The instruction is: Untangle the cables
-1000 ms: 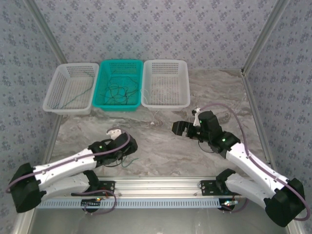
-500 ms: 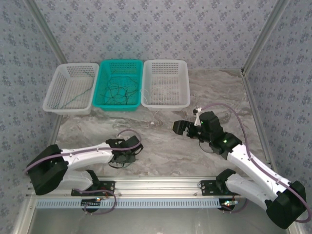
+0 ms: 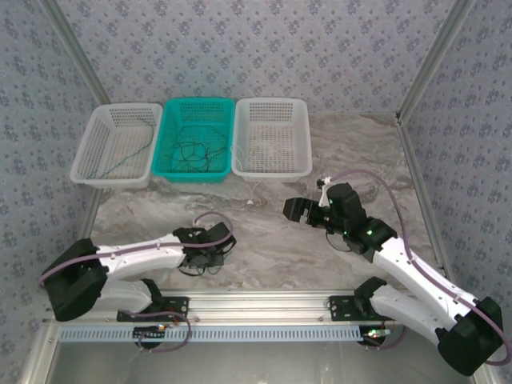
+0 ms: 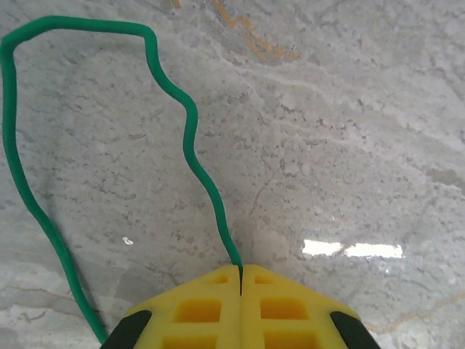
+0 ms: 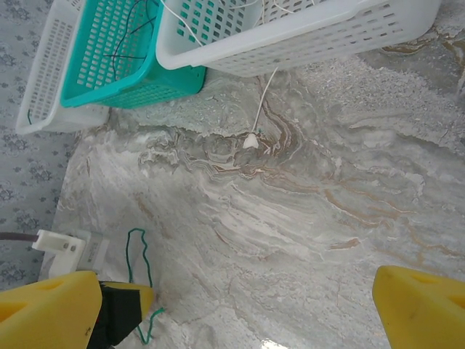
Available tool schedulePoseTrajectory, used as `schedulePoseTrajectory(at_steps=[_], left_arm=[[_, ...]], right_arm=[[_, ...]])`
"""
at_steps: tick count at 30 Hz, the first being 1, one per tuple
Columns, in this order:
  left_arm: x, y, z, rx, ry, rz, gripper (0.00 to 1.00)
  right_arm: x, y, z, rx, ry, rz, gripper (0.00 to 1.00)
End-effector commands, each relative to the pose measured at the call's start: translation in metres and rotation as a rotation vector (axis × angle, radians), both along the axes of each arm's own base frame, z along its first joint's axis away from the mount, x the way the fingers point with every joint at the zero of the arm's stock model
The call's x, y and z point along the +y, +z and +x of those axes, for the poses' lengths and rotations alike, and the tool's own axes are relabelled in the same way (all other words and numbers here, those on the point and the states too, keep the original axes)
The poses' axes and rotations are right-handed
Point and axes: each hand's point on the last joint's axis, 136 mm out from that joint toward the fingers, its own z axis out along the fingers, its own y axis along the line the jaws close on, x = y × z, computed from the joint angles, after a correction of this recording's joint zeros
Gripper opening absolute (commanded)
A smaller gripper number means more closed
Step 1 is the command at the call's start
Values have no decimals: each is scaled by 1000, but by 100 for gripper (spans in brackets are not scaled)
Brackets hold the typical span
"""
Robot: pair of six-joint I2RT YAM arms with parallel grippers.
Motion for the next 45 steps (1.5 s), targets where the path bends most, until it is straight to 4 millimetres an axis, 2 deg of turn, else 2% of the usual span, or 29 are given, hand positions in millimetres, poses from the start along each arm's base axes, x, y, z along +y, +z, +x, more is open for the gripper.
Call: schedulePoseTrajectory(at_steps=[1,5,11,14,18,22,25,29,33,36,39,41,43,45], left_arm=[[-2,13,3,-51,13,-63,0],[0,35,13,-130,31,-95,0],[14,98,50,-306,66,-146,0],[27,131,75,-385,93,-182,0],[51,181,110,-495,128,-175,0],[91,224,151,-584,210,-126,0],[125,246,186,-633,283,-122,0],[175,255,234,-643,384,-86,0],[222,246,285,-624,476,-101,0],[247,234,321,-605,510,-107,0],[264,231,346,-570,533,-84,1],[267,232,356,-554,530,-91,19],[269,239,357,-553,537,-85,46],[269,245,352,-562,557,-92,55]], right_arm=[[2,17,-1,-18,-5,29,98],[15,36,-9,-33,54,78,97],[59,57,-38,-106,290,95,94],[80,67,-51,-130,374,82,95],[96,77,-54,-198,403,60,96],[105,78,-52,-216,416,62,97],[108,72,-49,-202,417,40,97],[108,62,-47,-188,416,8,97],[104,58,-44,-197,400,-18,98],[101,57,-41,-205,392,-33,98],[98,55,-38,-201,378,-47,98],[95,52,-35,-193,359,-61,98],[94,50,-32,-192,345,-70,98],[93,50,-29,-196,324,-66,98]])
